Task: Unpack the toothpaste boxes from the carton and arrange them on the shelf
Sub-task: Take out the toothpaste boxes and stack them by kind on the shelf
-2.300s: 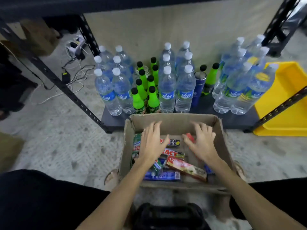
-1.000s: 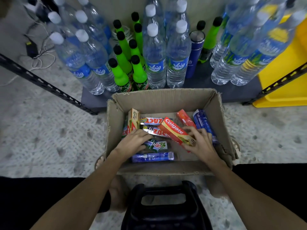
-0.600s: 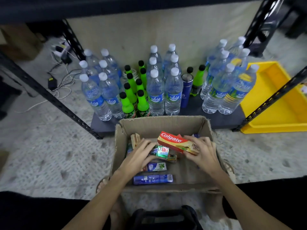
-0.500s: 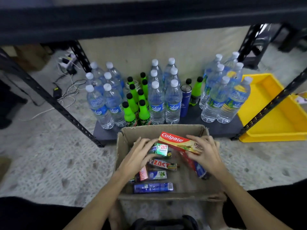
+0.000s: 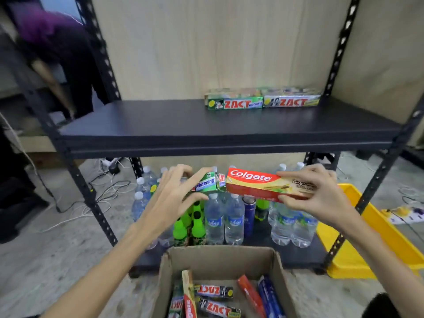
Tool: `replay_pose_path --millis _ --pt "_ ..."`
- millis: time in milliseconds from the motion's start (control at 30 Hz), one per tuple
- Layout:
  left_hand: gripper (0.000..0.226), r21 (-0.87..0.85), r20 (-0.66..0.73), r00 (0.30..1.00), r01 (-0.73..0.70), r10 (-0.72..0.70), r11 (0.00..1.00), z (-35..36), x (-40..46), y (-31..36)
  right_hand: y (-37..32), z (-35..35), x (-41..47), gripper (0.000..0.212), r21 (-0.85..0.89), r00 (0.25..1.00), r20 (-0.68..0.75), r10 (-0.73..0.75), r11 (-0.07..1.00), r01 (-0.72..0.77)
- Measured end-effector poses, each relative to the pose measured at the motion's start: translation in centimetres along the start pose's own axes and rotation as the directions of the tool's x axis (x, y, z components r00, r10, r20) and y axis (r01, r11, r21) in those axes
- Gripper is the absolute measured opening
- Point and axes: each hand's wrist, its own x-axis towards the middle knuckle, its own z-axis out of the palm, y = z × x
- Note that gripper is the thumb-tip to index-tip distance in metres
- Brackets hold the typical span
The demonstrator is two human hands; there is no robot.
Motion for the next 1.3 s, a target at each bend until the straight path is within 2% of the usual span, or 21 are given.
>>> replay_pose_path --millis 233,367,700,833,933,1100,1233,1300 --pt "0.059 0.125 -0.189 0.978 -0.064 0.087 0.990 -5.4 8.2 2.3 -1.7 -7.6 5.7 0.052 0.004 0.998 -0.054 -0.043 0.999 0.043" --pt "0.061 0.154 -0.218 0.973 -0.047 0.080 0.987 -5.6 12.0 2.7 -1.0 -10.1 8.1 0.052 0.045 0.997 -0.058 -0.050 0.998 0.052" --pt "0.066 0.052 0.014 0.996 0.083 -0.083 0.995 -0.3 18.9 0.1 4.7 -11.0 14.2 0.053 0.014 0.995 0.058 0.081 0.997 -0.082" --pt "0.064 -0.095 0.042 0.989 0.149 -0.145 0.984 1.9 20.2 -0.9 6.7 -10.4 15.5 0.053 0.028 0.989 0.086 0.116 0.992 -0.119" --pt "0.055 -0.210 0.090 0.990 0.129 -0.112 0.969 2.8 21.0 -1.2 7.9 -10.2 16.5 0.052 0.039 0.982 0.123 0.141 0.988 -0.147" --pt "0.051 -0.284 0.162 0.977 0.181 -0.139 0.942 4.2 23.0 -1.5 9.4 -10.1 18.5 0.049 -0.012 0.979 0.166 0.122 0.993 -0.121" --pt "0.045 -0.303 0.163 0.977 0.182 -0.137 0.936 5.6 25.2 -1.6 11.3 -9.5 20.5 0.048 -0.168 0.988 0.144 0.048 0.985 -0.023" --pt "0.046 -0.298 0.156 0.975 0.200 -0.159 0.933 6.3 26.2 -1.6 12.2 -9.3 21.4 0.047 -0.235 0.994 0.096 0.043 0.972 -0.019"
